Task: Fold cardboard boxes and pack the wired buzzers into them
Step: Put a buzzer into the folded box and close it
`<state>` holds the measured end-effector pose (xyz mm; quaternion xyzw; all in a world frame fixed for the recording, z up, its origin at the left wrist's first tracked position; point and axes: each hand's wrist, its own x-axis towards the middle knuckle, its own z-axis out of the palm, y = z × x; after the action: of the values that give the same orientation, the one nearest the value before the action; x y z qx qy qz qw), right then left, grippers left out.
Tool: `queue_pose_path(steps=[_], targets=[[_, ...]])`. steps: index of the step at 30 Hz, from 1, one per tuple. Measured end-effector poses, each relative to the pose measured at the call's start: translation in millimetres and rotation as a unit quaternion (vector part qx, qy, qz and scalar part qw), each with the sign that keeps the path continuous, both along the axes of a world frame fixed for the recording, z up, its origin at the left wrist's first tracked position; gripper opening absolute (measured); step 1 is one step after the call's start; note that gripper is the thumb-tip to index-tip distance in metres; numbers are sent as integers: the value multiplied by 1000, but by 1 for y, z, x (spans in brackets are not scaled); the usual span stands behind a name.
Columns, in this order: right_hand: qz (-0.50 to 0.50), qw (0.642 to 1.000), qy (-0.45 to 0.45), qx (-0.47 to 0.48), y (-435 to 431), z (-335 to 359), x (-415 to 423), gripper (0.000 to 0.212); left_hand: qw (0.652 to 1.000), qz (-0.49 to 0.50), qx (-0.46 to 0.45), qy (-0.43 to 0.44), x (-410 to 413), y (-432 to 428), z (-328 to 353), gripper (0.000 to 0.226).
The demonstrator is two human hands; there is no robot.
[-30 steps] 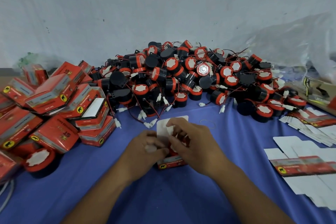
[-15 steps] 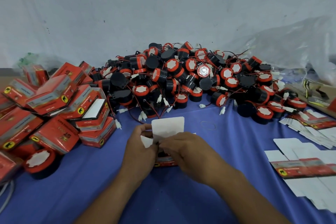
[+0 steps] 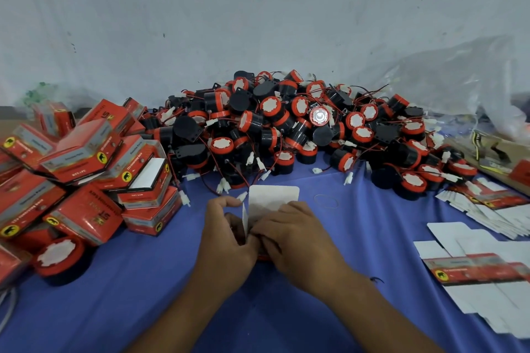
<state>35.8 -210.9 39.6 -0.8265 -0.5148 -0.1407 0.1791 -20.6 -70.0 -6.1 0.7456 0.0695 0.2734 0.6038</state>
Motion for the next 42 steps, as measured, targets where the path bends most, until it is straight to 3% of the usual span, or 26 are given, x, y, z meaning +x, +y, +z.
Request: queue_pose_path(steps=[3,7,14,19,22,24,26,28,31,36,39,42], targets=[[-14,999,31,-10,-1,0,2,29,998,16,60,-2,-1,3,-3,45],[32,996,84,8,-9,-9,8,21,988,10,148,-45,-4,2,3,28],[71,980,183,41,-20,-25,22,15,976,-1,217,0,2,2,-3,19],[72,982,167,54,-25,-22,28,15,979,-1,202,-7,4,1,-4,20],[57,974,198,90,-22,-24,29,11,983,-4,186,0,4,0,-1,21],[29,962,215,164,-23,-23,30,7,982,4,191,0,4,1,0,25],[-22,952,197,234,-24,-19,31,9,978,24,207,4,5,3,0,28],[-89,950,171,245,-26,-19,34,19,976,40,211,22,5,5,-1,24],[-192,922,244,230,-29,-19,39,33,982,46,176,48,5,5,-3,19],[-110,844,407,332,-26,-21,39,7,992,33,102,68,6,9,-3,20],[-45,876,375,299,-21,-22,34,23,997,-9,36,73,5,12,-5,42],[-85,901,346,249,-14,-33,31,8,998,-48,-20,47,7,10,-3,69]])
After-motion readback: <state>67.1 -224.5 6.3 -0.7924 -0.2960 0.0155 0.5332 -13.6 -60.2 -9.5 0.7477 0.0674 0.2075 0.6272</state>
